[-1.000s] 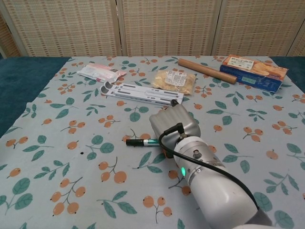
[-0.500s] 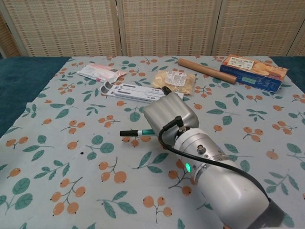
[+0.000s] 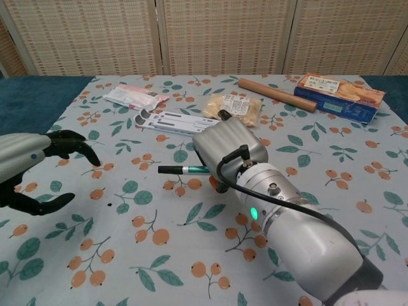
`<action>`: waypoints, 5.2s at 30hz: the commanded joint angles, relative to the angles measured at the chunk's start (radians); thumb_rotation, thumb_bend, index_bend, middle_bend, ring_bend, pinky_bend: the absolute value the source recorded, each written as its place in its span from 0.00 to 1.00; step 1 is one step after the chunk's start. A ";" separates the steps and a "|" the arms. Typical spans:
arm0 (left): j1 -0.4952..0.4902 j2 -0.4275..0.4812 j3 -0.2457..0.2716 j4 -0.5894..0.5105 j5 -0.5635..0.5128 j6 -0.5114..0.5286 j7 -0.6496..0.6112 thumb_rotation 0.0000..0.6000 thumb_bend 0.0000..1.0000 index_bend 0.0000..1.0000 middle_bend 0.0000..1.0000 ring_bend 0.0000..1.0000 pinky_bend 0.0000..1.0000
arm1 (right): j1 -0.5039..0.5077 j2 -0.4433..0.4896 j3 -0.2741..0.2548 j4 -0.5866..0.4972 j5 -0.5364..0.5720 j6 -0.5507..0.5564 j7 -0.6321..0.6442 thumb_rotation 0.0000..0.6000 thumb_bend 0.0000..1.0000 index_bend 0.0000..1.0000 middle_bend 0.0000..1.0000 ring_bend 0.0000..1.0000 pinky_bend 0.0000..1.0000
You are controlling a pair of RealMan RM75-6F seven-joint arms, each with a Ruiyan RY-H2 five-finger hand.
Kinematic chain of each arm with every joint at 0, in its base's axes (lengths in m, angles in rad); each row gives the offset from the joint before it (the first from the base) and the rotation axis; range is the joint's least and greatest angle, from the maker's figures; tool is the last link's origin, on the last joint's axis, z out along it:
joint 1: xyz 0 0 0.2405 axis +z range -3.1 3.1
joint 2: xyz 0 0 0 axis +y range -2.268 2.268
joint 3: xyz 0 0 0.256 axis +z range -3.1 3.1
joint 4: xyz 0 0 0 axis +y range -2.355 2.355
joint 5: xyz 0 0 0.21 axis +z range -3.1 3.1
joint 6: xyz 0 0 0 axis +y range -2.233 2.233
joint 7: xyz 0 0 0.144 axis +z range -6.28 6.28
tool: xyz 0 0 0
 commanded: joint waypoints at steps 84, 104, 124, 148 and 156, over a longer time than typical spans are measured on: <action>-0.208 -0.407 -0.121 0.412 -0.153 -0.007 -0.170 1.00 0.38 0.55 0.62 0.38 0.42 | 0.040 -0.055 0.056 -0.009 0.115 -0.007 0.073 1.00 0.36 0.98 0.85 0.48 0.01; -0.199 -0.428 -0.135 0.414 -0.148 0.040 -0.206 1.00 0.82 0.79 0.95 0.67 0.57 | 0.040 -0.062 0.060 0.002 0.105 -0.004 0.096 1.00 0.36 0.98 0.85 0.48 0.01; -0.197 -0.442 -0.160 0.499 -0.111 0.127 -0.284 1.00 0.94 0.84 0.99 0.71 0.56 | 0.040 -0.034 0.075 -0.042 0.120 0.010 0.075 1.00 0.36 0.98 0.85 0.48 0.01; -0.118 -0.077 -0.059 0.145 -0.122 0.020 -0.294 1.00 0.45 0.08 0.08 0.06 0.33 | -0.126 0.369 -0.095 -0.465 0.025 0.115 0.114 1.00 0.29 0.00 0.17 0.09 0.00; 0.030 0.172 0.093 0.032 0.005 0.166 -0.419 1.00 0.40 0.00 0.00 0.00 0.16 | -0.320 0.731 -0.358 -0.672 -0.179 0.252 0.240 1.00 0.22 0.00 0.00 0.00 0.00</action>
